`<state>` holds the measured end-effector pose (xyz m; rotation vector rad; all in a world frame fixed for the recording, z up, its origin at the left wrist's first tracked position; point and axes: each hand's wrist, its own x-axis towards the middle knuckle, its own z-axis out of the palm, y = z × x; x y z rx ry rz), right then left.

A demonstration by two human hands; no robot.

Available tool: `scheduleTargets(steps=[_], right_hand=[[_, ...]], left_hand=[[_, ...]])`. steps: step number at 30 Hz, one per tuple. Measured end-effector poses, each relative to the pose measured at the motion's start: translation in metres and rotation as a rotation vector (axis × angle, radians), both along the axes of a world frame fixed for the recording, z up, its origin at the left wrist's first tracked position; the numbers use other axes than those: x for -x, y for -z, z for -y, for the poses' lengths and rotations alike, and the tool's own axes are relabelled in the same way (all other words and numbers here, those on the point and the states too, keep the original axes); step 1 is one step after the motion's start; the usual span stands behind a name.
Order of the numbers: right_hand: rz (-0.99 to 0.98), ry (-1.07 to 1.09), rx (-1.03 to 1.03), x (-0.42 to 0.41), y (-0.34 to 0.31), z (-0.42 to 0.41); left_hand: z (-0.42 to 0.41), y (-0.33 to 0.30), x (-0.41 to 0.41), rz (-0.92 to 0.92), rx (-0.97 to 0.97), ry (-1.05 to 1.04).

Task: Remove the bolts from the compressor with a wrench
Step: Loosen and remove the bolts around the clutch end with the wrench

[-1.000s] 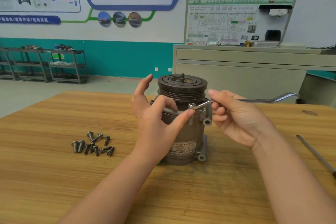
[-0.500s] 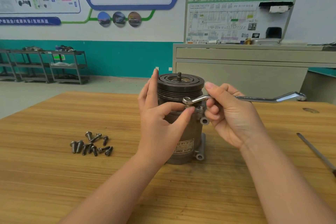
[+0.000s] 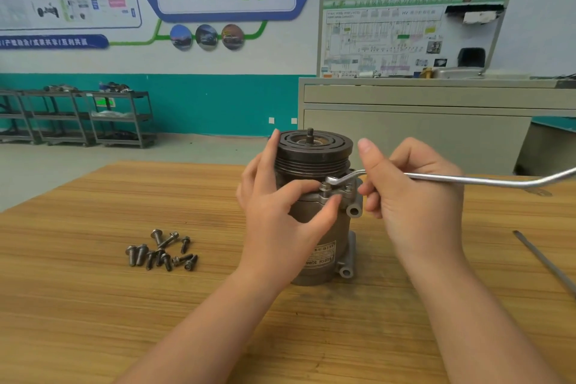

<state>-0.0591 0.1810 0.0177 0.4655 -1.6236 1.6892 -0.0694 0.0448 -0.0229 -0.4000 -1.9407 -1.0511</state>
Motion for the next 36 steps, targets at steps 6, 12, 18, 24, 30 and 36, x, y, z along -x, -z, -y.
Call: scheduleTargets(steps=[6,12,18,24,30,36], right_hand=[[-0.21,0.313,-0.355,-0.018,-0.003,0.024],[-0.253,0.383,-0.554,-0.02,-0.001,0.027],[0.337,-0.46,0.178,0.008,-0.005,-0.01],[0.114,-0.384,0.466,0.017,0.001,-0.002],[-0.09,0.122,-0.045,-0.003,0.0,0.006],[-0.11,0.309,-0.363,-0.016,-0.002,0.011]], left_hand=[[-0.001,0.002,0.001,0.002,-0.035,0.055],[0.0,0.003,0.003,0.043,-0.082,0.104],[-0.002,0.004,0.003,0.011,-0.067,0.054],[-0.002,0.004,0.002,0.02,-0.07,0.07],[-0.004,0.002,0.003,-0.002,-0.105,0.061],[-0.004,0.003,0.004,-0.005,-0.107,0.053]])
